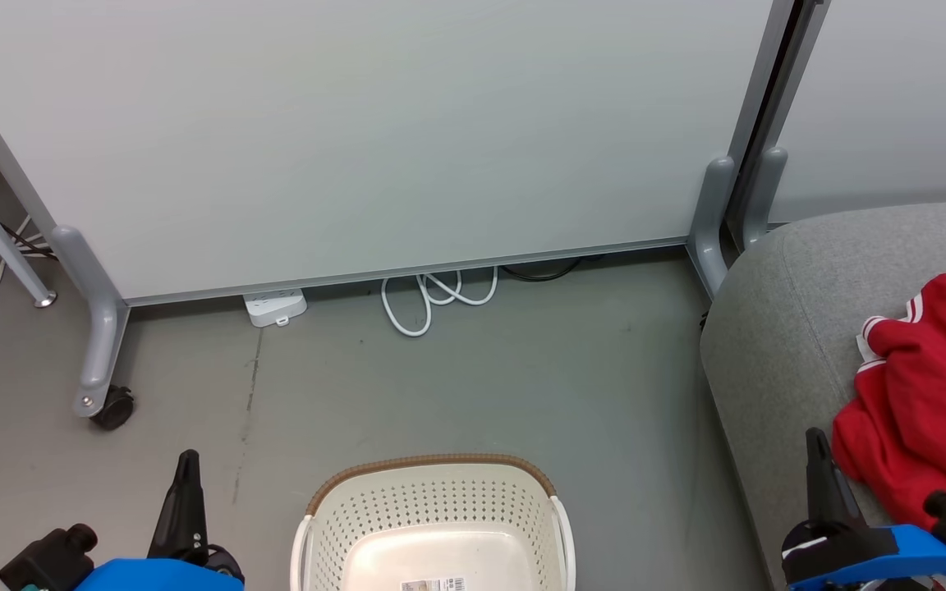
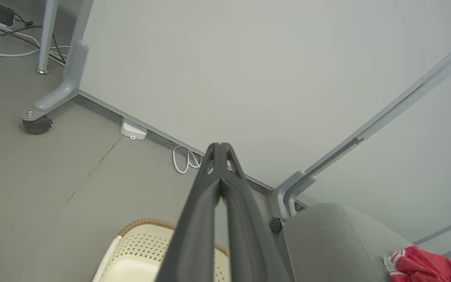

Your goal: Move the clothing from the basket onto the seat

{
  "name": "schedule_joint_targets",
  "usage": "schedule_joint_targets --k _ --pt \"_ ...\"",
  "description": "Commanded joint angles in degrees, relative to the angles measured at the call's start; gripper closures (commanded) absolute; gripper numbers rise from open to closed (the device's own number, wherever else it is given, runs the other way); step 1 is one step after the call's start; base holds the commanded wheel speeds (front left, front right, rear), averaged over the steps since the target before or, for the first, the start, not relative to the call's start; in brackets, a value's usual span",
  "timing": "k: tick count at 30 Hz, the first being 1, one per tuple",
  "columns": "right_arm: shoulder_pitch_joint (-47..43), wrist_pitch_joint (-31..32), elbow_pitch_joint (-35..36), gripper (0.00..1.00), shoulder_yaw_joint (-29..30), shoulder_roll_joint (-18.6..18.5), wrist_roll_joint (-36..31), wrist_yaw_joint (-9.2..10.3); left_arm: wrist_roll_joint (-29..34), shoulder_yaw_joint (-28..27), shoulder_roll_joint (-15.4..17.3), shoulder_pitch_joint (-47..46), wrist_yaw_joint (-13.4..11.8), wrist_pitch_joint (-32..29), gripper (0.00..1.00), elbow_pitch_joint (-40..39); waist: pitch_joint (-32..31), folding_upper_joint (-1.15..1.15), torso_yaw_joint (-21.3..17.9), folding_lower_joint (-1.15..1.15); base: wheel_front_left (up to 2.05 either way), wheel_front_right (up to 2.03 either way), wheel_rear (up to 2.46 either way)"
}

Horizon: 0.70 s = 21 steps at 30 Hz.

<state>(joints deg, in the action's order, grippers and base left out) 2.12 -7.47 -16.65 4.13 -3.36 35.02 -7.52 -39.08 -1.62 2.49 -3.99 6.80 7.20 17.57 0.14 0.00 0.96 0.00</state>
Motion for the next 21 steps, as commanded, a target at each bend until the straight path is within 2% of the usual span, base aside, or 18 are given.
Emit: schedule_joint_targets --k 1,21 --pt "1.76 0.60 1.04 1.00 0.22 0.05 2.64 0.01 -2.27 -0.53 0.33 -1.48 0.29 -0.48 1.00 -1.01 0.00 0.00 -0.02 0.00 0.00 0.00 0.00" --pt "2.76 4.54 1.49 1.00 0.90 0.19 18.59 0.02 -17.13 -1.83 0.40 -2.02 0.43 -4.36 1.00 -1.73 -0.03 0.00 -0.22 0.00 0.00 0.00 0.00"
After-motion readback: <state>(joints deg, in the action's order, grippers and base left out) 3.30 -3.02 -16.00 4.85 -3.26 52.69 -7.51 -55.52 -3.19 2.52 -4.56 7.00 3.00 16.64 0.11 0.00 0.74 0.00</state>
